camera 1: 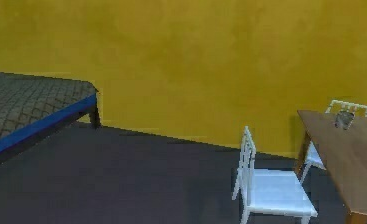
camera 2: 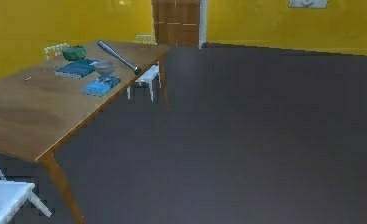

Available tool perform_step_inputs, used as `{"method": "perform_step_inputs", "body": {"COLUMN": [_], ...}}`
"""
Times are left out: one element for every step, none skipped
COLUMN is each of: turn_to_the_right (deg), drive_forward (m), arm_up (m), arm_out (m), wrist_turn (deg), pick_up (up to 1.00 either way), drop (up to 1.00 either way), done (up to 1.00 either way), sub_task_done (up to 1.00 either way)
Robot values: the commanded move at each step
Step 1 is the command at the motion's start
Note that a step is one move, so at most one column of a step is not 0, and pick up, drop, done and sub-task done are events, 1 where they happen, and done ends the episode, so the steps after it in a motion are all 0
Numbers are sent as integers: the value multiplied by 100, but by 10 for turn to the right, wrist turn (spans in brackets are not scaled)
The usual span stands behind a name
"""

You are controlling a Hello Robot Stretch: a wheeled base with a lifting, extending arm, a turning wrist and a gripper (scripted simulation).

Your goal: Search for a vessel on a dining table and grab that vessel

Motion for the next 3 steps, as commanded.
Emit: {"method": "perform_step_inputs", "body": {"turn_to_the_right": [0, -330, 450], "drive_forward": [45, 0, 0], "arm_up": [0, 0, 0], "arm_out": [0, 0, 0], "wrist_turn": [0, 0, 0], "pick_up": [0, 0, 0], "drop": [0, 0, 0], "done": [0, 0, 0], "sub_task_done": [0, 0, 0]}}
